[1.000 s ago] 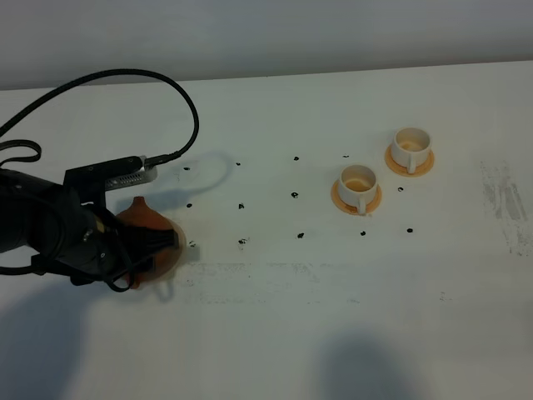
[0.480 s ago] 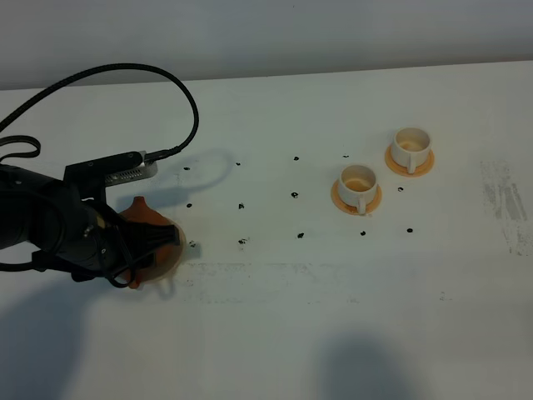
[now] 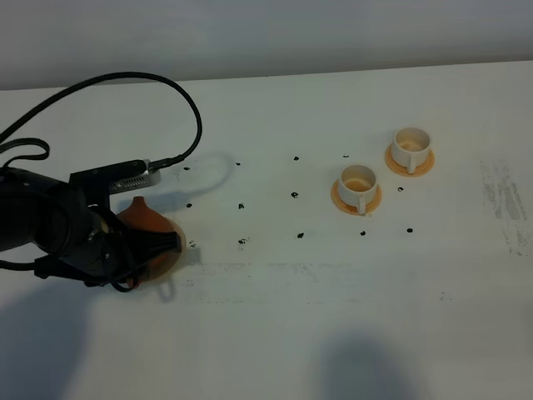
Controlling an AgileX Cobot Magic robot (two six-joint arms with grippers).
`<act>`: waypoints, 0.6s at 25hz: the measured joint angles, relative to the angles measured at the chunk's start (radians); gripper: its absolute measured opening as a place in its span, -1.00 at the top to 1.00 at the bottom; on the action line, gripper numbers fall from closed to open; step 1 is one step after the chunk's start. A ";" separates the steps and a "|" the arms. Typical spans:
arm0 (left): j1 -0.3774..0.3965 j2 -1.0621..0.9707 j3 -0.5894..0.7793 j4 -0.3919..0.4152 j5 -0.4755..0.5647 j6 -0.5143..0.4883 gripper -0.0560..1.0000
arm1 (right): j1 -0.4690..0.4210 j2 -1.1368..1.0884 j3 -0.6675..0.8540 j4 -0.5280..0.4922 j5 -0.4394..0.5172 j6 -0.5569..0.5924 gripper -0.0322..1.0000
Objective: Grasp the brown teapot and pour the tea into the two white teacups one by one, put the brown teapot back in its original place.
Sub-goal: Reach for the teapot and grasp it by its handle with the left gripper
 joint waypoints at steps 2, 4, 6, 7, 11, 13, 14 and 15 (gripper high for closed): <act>0.000 0.000 0.000 0.003 0.004 0.013 0.70 | 0.000 0.000 0.000 0.000 0.000 0.000 -0.21; 0.000 0.000 0.000 0.003 0.004 0.037 0.70 | 0.000 0.000 0.000 0.000 0.000 0.000 -0.21; 0.000 0.000 0.000 0.003 0.004 0.066 0.70 | 0.000 0.000 0.000 0.000 0.000 0.000 -0.21; 0.000 0.000 0.000 0.003 0.004 0.070 0.70 | 0.000 0.000 0.000 0.000 0.000 0.000 -0.21; 0.000 0.000 -0.003 0.005 0.016 0.124 0.70 | 0.000 0.000 0.000 0.000 0.000 0.000 -0.21; 0.000 0.000 -0.013 0.006 0.029 0.154 0.70 | 0.000 0.000 0.000 0.000 0.000 0.000 -0.21; 0.000 0.000 -0.014 0.006 0.033 0.164 0.70 | 0.000 0.000 0.000 0.000 0.000 0.000 -0.21; 0.000 0.000 -0.015 0.007 0.035 0.177 0.70 | 0.000 0.000 0.000 0.000 0.000 0.000 -0.21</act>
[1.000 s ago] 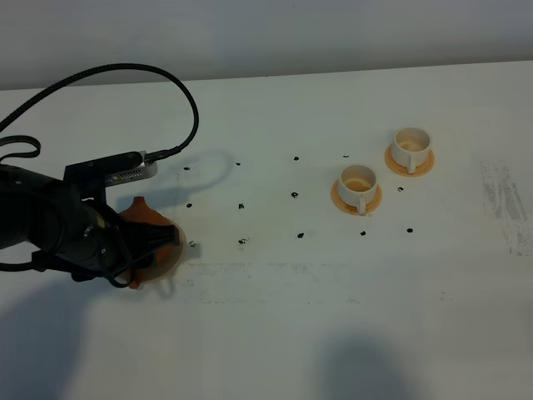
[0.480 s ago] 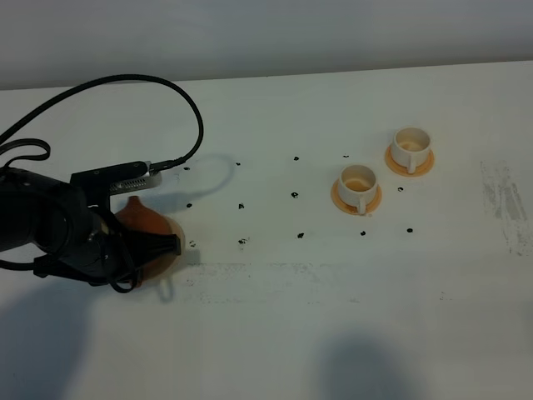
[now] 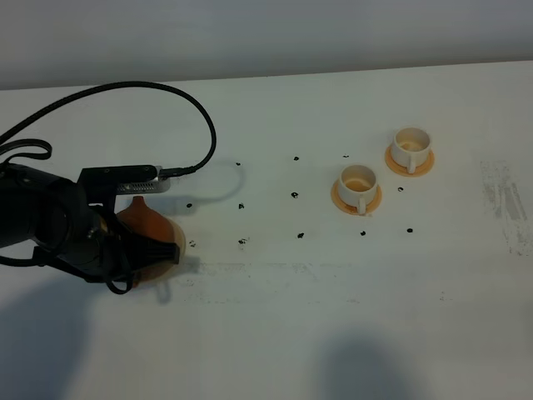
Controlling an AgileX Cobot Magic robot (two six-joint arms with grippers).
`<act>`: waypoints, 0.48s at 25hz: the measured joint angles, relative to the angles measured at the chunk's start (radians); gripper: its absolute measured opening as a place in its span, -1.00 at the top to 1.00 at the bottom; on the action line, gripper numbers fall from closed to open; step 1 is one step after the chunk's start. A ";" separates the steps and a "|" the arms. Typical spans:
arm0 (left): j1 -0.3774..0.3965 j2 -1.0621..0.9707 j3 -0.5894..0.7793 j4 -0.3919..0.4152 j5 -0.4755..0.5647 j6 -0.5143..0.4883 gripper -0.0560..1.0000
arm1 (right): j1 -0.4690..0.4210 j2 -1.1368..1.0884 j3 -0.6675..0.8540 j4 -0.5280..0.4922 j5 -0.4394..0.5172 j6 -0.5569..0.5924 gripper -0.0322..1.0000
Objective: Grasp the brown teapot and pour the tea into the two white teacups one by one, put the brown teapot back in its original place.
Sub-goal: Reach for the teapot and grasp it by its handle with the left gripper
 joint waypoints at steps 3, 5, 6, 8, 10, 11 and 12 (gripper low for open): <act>0.000 -0.002 -0.002 0.002 0.005 0.041 0.70 | 0.000 0.000 0.000 0.000 0.000 0.000 -0.21; 0.000 -0.008 -0.002 0.003 0.006 0.072 0.70 | 0.000 0.000 0.000 0.000 0.000 0.000 -0.21; 0.000 -0.009 -0.002 0.004 0.006 0.084 0.70 | 0.000 0.000 0.000 0.000 0.000 0.000 -0.21; 0.000 -0.012 -0.002 0.006 0.006 0.110 0.70 | 0.000 0.000 0.000 0.000 0.000 0.000 -0.21; 0.000 -0.013 -0.002 0.008 0.006 0.137 0.70 | 0.000 0.000 0.000 0.000 0.000 0.000 -0.21; 0.000 -0.013 -0.002 0.012 0.006 0.148 0.70 | 0.000 0.000 0.000 0.000 0.000 0.000 -0.21; 0.000 -0.013 -0.002 0.019 0.006 0.161 0.70 | 0.000 0.000 0.000 0.000 0.000 0.000 -0.21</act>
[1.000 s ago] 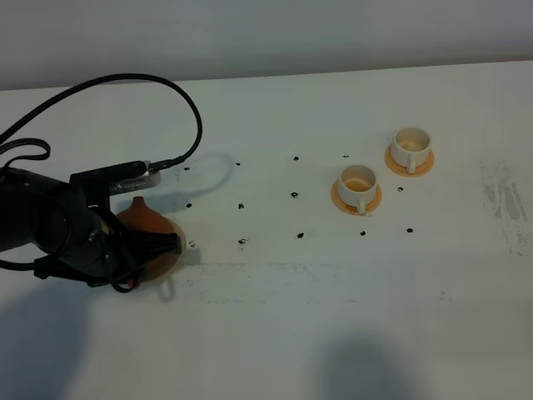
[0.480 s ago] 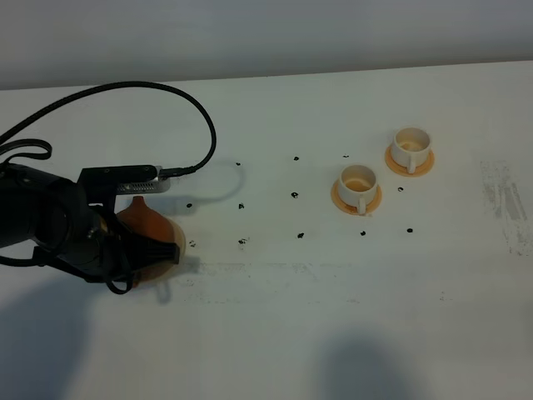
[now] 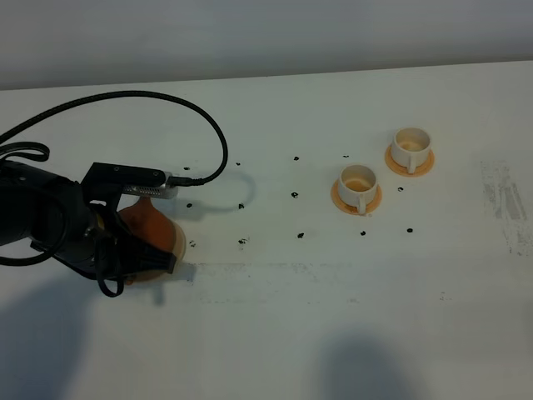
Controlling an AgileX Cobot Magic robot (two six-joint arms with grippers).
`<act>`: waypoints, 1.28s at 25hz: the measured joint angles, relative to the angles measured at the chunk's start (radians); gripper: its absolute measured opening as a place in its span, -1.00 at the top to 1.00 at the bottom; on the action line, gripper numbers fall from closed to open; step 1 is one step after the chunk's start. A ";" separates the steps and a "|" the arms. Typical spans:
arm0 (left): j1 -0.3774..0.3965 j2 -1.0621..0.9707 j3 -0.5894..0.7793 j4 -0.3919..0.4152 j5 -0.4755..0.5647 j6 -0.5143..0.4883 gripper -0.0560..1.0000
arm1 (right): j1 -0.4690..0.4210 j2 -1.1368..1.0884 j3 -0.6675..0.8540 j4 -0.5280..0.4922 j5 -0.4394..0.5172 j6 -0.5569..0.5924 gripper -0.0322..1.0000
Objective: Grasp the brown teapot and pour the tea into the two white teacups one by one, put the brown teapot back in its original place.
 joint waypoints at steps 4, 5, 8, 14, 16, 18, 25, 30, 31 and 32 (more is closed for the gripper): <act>0.001 0.000 0.000 0.006 -0.004 0.041 0.70 | 0.000 0.000 0.000 0.000 0.000 0.000 -0.21; 0.001 0.000 0.000 0.006 -0.005 0.046 0.70 | 0.000 0.000 0.000 0.000 0.000 0.000 -0.21; 0.001 -0.001 0.000 0.007 -0.015 0.064 0.70 | 0.000 0.000 0.000 0.000 0.000 0.000 -0.21; 0.001 -0.001 0.000 0.013 -0.022 0.094 0.70 | 0.000 0.000 0.000 0.000 0.000 0.000 -0.21; 0.001 -0.009 0.000 0.013 -0.024 0.101 0.70 | 0.000 0.000 0.000 0.000 0.000 0.000 -0.21; 0.001 -0.024 0.000 0.013 -0.036 0.107 0.70 | 0.000 0.000 0.000 0.000 0.000 0.000 -0.21; 0.001 -0.097 0.000 0.028 -0.040 0.120 0.70 | 0.000 0.000 0.000 0.000 0.000 0.000 -0.21; 0.001 -0.124 0.000 0.031 -0.055 0.166 0.70 | 0.000 0.000 0.000 0.000 0.000 0.000 -0.21; 0.001 -0.126 0.000 0.031 -0.064 0.178 0.70 | 0.000 0.000 0.000 0.000 0.000 0.000 -0.21; 0.001 -0.128 0.000 0.031 -0.072 0.190 0.70 | 0.000 0.000 0.000 0.000 0.000 0.000 -0.21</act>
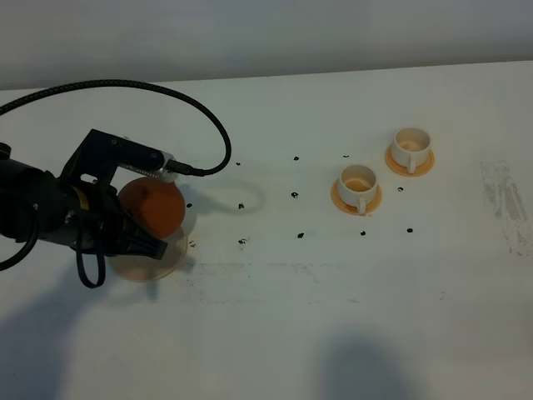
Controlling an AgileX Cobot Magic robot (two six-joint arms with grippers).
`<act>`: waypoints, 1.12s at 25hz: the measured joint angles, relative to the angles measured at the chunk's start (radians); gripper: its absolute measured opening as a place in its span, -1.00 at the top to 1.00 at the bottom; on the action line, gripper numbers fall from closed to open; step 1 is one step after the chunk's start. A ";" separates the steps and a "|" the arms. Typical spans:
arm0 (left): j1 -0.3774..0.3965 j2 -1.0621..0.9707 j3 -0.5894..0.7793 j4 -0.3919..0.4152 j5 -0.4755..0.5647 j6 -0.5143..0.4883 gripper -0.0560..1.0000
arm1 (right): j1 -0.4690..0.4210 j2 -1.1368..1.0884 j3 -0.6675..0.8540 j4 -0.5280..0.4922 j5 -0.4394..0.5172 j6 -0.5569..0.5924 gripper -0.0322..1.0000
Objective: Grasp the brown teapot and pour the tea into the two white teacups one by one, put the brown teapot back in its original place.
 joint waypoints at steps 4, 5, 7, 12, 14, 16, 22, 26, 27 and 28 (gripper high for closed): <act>0.000 -0.002 -0.001 0.000 -0.030 0.066 0.70 | 0.000 0.000 0.000 0.000 0.000 0.000 -0.21; 0.000 -0.002 -0.005 0.000 -0.032 0.085 0.70 | 0.000 0.000 0.000 0.000 0.000 0.000 -0.21; 0.000 -0.002 -0.022 0.000 -0.033 0.131 0.70 | 0.000 0.000 0.000 0.000 0.000 0.000 -0.21; -0.013 0.002 -0.104 0.000 -0.031 0.222 0.70 | 0.000 0.000 0.000 0.000 0.000 0.000 -0.21; -0.018 0.012 -0.135 0.000 -0.031 0.256 0.70 | 0.000 0.000 0.000 0.000 0.000 0.000 -0.21; -0.025 0.028 -0.169 -0.005 -0.028 0.290 0.70 | 0.000 0.000 0.000 0.000 0.000 0.000 -0.21; -0.068 0.114 -0.285 -0.051 0.010 0.422 0.70 | 0.000 0.000 0.000 0.000 0.000 0.000 -0.21; -0.102 0.182 -0.365 -0.098 0.029 0.514 0.70 | 0.000 0.000 0.000 0.000 0.000 0.000 -0.21; -0.108 0.198 -0.380 -0.106 0.034 0.533 0.70 | 0.000 0.000 0.000 0.000 0.000 0.000 -0.21; -0.112 0.213 -0.396 -0.113 0.039 0.555 0.70 | 0.000 0.000 0.000 0.000 0.000 0.000 -0.21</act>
